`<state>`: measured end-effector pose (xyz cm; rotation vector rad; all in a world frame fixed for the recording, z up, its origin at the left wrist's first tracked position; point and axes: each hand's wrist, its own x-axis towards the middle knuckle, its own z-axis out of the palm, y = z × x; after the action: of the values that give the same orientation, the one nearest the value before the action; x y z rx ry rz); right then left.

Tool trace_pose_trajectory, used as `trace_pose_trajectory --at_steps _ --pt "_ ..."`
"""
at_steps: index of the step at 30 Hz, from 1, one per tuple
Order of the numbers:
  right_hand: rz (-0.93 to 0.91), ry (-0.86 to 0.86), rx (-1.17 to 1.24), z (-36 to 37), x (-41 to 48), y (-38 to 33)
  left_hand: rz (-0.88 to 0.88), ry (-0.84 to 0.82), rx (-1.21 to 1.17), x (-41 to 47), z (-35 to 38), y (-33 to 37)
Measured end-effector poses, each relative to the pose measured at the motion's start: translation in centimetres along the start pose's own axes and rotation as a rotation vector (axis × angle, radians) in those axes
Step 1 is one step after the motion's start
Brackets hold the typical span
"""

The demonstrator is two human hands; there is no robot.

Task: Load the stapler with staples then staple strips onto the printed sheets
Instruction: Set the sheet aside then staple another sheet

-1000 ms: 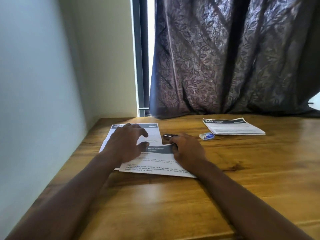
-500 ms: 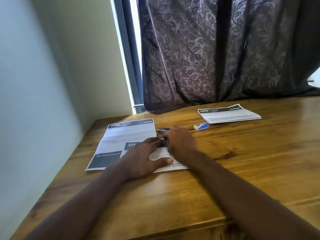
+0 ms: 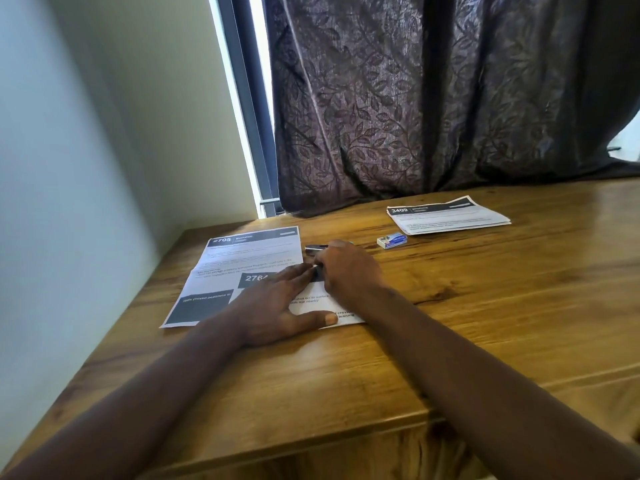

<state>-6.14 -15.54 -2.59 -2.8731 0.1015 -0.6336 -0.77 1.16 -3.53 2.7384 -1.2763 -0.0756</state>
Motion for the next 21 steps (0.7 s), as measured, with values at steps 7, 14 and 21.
trace_pose_trajectory --at_steps 7,14,21 --pt "-0.024 -0.022 -0.089 -0.5 -0.2 -0.1 -0.061 -0.042 0.044 -0.9 -0.1 -0.4" --pt "-0.037 -0.046 -0.224 -1.0 -0.2 -0.6 -0.199 -0.026 0.071 -1.8 -0.1 -1.1" --pt "0.158 -0.234 -0.468 -0.4 0.2 -4.5 -0.199 -0.022 0.074 -1.6 0.1 -1.2"
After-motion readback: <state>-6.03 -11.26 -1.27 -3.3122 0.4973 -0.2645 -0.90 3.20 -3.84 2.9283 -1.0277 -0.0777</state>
